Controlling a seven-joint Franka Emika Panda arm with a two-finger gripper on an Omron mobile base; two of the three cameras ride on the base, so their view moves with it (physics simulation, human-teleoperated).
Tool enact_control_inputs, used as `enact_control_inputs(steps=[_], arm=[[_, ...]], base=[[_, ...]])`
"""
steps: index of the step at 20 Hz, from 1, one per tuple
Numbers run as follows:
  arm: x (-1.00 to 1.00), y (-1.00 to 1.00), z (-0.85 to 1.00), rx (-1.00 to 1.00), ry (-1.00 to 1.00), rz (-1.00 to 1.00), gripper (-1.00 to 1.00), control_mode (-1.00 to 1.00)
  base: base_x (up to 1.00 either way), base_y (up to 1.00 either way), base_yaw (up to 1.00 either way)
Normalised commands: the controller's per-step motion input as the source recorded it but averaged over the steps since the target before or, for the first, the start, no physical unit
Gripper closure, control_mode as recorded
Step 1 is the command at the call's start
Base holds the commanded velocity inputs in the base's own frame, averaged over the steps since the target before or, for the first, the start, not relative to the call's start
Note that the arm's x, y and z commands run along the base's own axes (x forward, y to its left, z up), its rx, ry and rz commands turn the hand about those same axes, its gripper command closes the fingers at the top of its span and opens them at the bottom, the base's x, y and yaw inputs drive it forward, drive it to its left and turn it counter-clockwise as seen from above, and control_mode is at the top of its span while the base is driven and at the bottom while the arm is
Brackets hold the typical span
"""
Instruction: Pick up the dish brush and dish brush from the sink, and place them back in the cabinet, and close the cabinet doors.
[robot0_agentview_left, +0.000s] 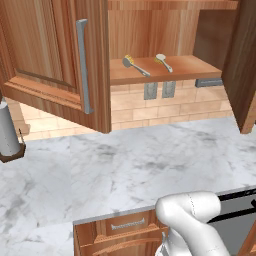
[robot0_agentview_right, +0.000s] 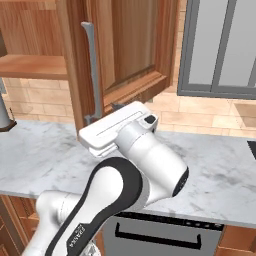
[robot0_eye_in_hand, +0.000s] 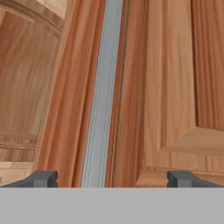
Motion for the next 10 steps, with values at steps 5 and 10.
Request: enact_control_inputs(steps=[5, 10], arm=[[0.12, 0.46, 0.0, 0.0, 0.0, 0.0, -1.0, -1.0], [0.12, 0.44, -0.03, 0.0, 0.0, 0.0, -1.0, -1.0]], base=[[0.0, 0.0, 0.0], [0.0, 0.0, 0.0]])
